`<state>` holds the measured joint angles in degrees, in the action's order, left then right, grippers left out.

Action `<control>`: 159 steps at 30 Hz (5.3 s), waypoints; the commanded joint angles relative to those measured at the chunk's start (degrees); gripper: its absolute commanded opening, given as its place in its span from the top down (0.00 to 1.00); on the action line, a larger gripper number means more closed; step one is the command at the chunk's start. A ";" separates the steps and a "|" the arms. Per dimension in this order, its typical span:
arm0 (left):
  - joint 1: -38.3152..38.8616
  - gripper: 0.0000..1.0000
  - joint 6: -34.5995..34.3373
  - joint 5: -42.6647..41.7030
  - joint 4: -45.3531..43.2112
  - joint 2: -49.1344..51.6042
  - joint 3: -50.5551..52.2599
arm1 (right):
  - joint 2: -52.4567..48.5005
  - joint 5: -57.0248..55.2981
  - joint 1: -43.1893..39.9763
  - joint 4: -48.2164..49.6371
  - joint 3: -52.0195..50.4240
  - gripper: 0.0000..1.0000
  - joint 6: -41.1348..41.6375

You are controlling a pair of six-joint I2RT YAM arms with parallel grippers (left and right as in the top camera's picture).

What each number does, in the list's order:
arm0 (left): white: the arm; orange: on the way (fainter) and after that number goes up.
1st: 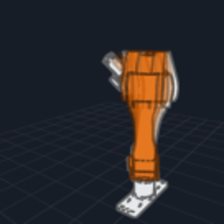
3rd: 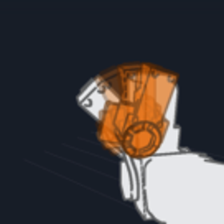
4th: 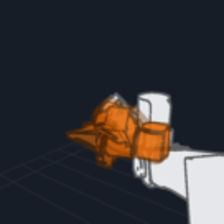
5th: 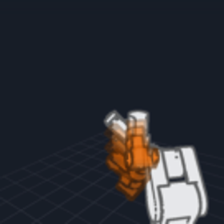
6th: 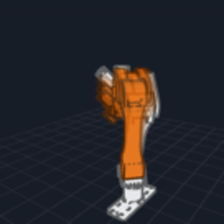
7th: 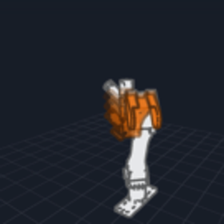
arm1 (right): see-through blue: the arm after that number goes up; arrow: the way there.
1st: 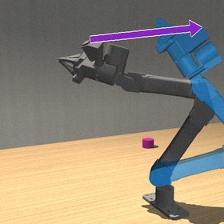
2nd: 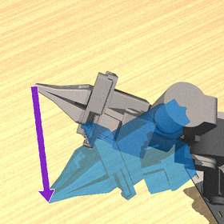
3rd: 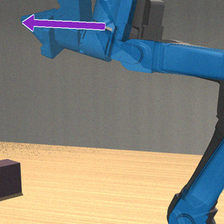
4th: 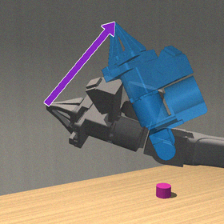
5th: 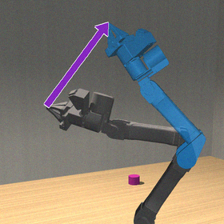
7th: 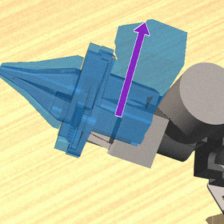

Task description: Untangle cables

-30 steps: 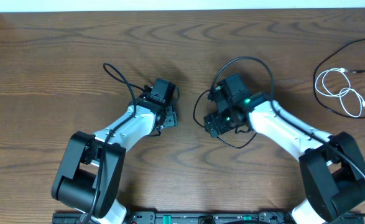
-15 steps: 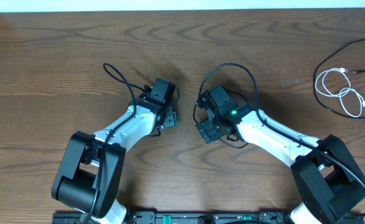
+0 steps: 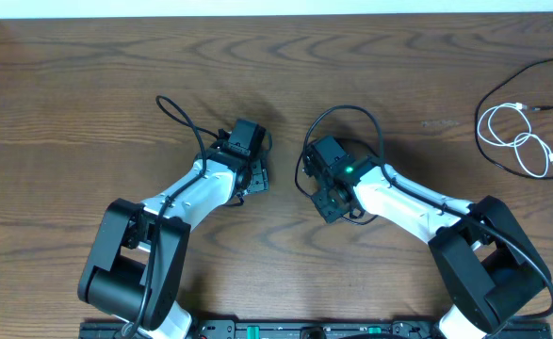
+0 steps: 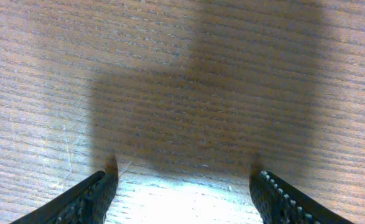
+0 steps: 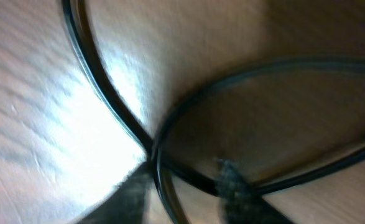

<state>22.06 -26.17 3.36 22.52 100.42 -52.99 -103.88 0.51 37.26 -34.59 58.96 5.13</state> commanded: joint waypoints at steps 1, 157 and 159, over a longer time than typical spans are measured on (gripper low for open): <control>-0.24 0.25 -1.16 -0.74 1.03 1.70 1.46 | -0.92 0.92 0.28 -3.28 -0.68 0.85 0.17; -0.24 0.20 -2.01 -1.38 -1.97 1.70 1.46 | -6.73 6.10 -30.08 -5.64 7.34 0.57 -4.28; -0.24 0.20 -2.01 -1.38 -1.92 1.70 1.46 | -6.73 4.02 -29.24 -5.64 6.93 0.59 -4.26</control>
<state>22.06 -27.22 3.20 20.49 100.51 -52.95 -109.56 9.15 6.66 -39.83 67.59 0.43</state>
